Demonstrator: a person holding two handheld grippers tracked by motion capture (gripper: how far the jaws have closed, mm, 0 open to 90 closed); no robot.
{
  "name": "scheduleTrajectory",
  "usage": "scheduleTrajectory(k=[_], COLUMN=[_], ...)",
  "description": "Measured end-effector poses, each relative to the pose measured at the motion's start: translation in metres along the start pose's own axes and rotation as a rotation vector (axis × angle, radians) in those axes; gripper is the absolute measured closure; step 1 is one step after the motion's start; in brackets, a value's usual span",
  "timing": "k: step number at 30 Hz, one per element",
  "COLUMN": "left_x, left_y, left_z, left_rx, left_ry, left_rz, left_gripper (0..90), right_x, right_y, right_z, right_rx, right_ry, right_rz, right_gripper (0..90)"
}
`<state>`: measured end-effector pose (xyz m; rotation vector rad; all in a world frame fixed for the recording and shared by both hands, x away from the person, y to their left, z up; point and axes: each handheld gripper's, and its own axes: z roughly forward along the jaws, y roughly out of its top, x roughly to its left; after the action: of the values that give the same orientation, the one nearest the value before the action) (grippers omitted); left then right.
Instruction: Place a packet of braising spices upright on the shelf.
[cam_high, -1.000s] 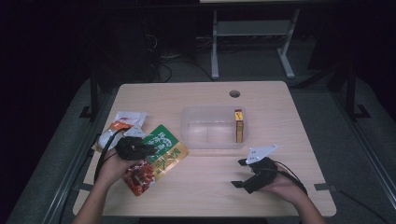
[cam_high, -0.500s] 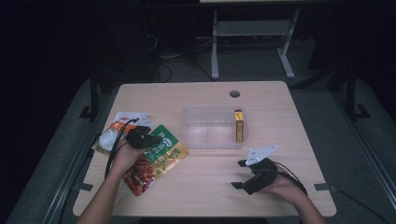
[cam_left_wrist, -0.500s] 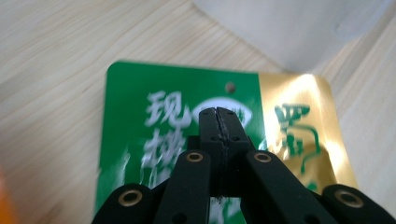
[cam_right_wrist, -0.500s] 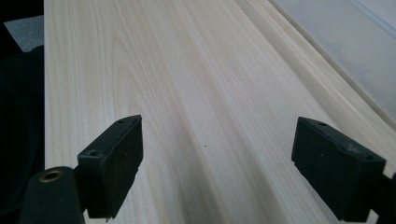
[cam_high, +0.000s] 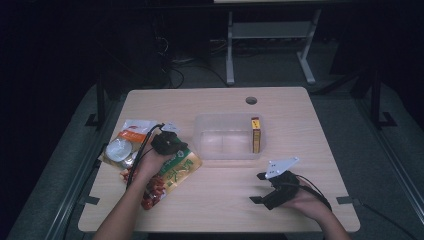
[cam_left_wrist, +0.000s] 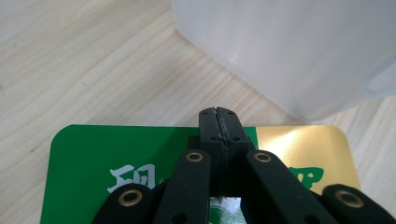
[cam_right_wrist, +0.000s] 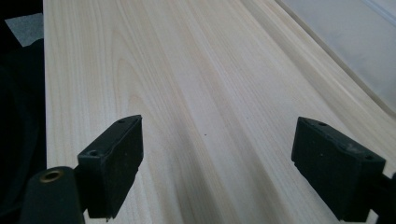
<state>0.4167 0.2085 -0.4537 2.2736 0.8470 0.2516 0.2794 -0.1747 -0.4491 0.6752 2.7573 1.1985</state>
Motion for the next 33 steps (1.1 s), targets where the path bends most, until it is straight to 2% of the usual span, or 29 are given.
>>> scheduleTrajectory(k=[6, 7, 8, 13, 15, 20, 21, 22, 26, 28, 29, 30, 31, 32, 33], left_x=[-0.001, 0.000, -0.002, -0.002, -0.002, -0.006, -0.008, -0.008, -0.014, -0.019, -0.025, -0.025, -0.031, -0.031, -0.038], left_y=[-0.002, -0.002, -0.004, -0.005, -0.006, -0.008, -0.010, -0.010, -0.013, -0.014, -0.016, -0.016, -0.019, -0.019, -0.022], left_z=[0.003, 0.004, 0.006, 0.005, 0.004, 0.002, 0.000, 0.000, -0.003, -0.005, -0.007, -0.007, -0.009, -0.009, -0.011], left_rx=[0.011, 0.028, 0.029, 0.036, 0.040, 0.042, 0.054, 0.054, 0.060, 0.071, 0.083, 0.083, 0.085, 0.085, 0.085], left_ry=[0.005, 0.002, -0.009, -0.015, -0.052, -0.074, -0.080, -0.080, -0.103, -0.110, -0.119, -0.119, -0.141, -0.141, -0.177], left_rz=[-0.002, 0.006, -0.012, -0.008, -0.008, 0.003, 0.023, 0.023, 0.039, 0.052, 0.074, 0.074, 0.085, 0.085, 0.084], left_gripper=[89.8, 89.8, 89.8, 89.8, 89.9, 89.9, 89.9, 89.9, 89.9, 89.9, 89.9, 89.9, 89.9, 89.9, 89.9], right_x=[0.001, 0.002, 0.001, 0.002, 0.001, 0.002, 0.002, 0.002, 0.002, 0.001, 0.002, 0.002, 0.002, 0.002, 0.002], right_y=[0.001, 0.001, 0.001, 0.001, 0.001, 0.001, 0.001, 0.001, 0.001, 0.000, 0.001, 0.001, 0.001, 0.001, 0.000], right_z=[0.001, 0.001, 0.001, -0.001, -0.001, -0.001, -0.001, -0.001, -0.002, -0.002, -0.002, -0.002, -0.003, -0.003, -0.004], right_rx=[0.005, 0.005, 0.005, 0.000, 0.000, 0.000, 0.000, 0.000, -0.003, 0.001, -0.006, -0.006, -0.006, -0.006, -0.008], right_ry=[0.003, 0.002, -0.003, -0.001, -0.002, 0.000, -0.001, -0.001, -0.003, -0.013, -0.006, -0.006, -0.009, -0.009, -0.012], right_rz=[-0.003, -0.009, -0.019, -0.005, -0.007, -0.004, -0.005, -0.005, -0.005, -0.021, -0.004, -0.004, -0.003, -0.003, -0.006], right_gripper=[16.3, 16.3, 16.3, 16.3, 16.3, 16.3, 16.2, 16.2, 16.3, 16.3, 16.3, 16.3, 16.3, 16.3, 16.2])
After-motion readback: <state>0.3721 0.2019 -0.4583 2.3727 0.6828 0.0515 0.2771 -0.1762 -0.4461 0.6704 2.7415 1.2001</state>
